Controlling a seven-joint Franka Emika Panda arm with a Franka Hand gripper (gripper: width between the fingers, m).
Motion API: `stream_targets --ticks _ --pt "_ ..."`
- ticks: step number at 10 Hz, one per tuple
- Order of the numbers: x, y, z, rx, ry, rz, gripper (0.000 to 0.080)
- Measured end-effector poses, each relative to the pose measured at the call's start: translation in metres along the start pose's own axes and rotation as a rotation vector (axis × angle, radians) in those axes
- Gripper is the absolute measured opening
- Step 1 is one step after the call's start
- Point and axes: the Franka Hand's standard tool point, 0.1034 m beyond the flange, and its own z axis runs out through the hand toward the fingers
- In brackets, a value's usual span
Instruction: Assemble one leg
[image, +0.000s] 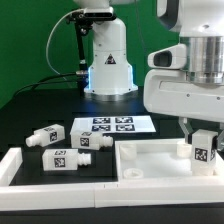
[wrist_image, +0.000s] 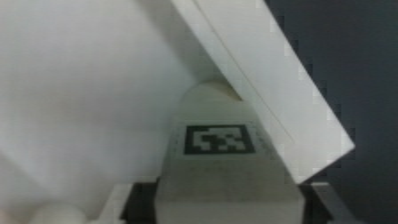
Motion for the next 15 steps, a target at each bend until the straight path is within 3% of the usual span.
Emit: stream_targets --ticks 3,5,8,9,10,11,12,13,15 --pt "-0.002 0.0 0.001 0.041 -0.047 0.577 0.0285" --pt "-0.002 -0.002 0.0 0.036 -0.058 0.802 0.0285" --pt "-0.001 -0.001 0.001 0.027 -0.069 0.939 0.0286" --pt "-0.001 -0.001 0.001 0.028 -0.067 0.935 0.0286" --pt "-0.001 -0.001 0.001 0.028 -0.067 0.909 0.034" --pt "-0.001 -0.001 0.0 0.029 -0.065 0.79 0.0475" --pt "-0.003 -0.002 -0.003 0.029 -0.067 0.64 0.0475" --pt "-0.005 -0.005 -0.008 0.042 -0.067 0.484 0.0613" --pt "-0.01 -0.005 -0.033 0.072 -0.073 0.384 0.0638"
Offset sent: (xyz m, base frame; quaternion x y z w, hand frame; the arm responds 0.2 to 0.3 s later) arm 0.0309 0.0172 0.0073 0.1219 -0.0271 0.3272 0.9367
